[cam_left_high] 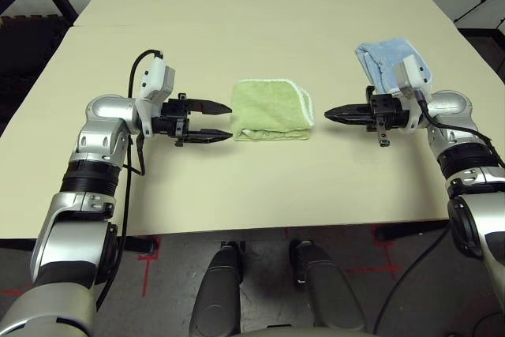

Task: Fold the towel and set it aside.

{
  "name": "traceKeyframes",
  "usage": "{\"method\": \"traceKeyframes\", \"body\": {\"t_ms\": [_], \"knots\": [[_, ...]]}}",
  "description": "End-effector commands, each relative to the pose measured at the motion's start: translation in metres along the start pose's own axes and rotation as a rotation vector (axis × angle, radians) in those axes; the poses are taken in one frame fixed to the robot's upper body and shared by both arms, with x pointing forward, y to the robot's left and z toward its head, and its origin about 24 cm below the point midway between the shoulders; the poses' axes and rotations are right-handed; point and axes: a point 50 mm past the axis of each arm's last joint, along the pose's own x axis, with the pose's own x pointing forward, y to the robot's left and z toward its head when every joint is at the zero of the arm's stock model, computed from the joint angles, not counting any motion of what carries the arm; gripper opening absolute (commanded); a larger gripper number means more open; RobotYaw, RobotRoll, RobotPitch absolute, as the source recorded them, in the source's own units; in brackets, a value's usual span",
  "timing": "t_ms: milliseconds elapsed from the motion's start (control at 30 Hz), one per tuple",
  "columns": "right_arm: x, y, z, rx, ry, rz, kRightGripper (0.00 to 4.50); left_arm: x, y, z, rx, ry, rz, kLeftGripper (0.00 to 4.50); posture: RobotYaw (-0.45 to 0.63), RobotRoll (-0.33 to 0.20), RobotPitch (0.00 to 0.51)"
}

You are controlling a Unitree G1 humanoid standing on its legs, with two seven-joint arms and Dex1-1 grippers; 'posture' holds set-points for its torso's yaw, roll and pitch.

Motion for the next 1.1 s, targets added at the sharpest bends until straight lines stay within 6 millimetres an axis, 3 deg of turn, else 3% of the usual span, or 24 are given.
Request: {"method": "traceKeyframes", "body": {"t_ms": [33,67,267,433,633,900,1100], "knots": [[0.0,0.0,-0.001,0.016,-0.023,-0.014,0.0,0.005,0.005,0.0,0.009,0.005,-0.01,0.3,0.02,0.0,0.172],[0.002,-0.001,0.0,0.02,-0.034,-0.023,0.0,0.007,0.007,0.0,0.008,0.002,0.001,0.02,0.02,0.0,0.173],[0.021,-0.012,0.004,0.037,-0.089,-0.159,0.0,0.036,0.026,-0.003,0.018,0.006,0.133,0.02,0.04,0.0,0.17],[0.049,-0.006,-0.005,0.057,-0.051,-0.105,0.0,0.057,0.025,-0.006,-0.008,0.011,0.057,0.02,0.02,0.0,0.169],[0.066,0.001,-0.019,0.107,0.001,-0.08,0.0,0.053,0.023,-0.024,-0.011,0.156,0.036,0.02,0.04,0.0,0.174],[0.064,0.014,-0.052,0.17,0.174,-0.115,0.0,0.039,0.011,-0.056,-0.067,0.331,0.012,0.02,0.03,0.0,0.179],[0.053,0.015,-0.058,0.168,0.218,-0.143,0.0,0.028,0.015,-0.052,-0.064,0.32,0.049,0.02,0.04,0.0,0.175]]}}
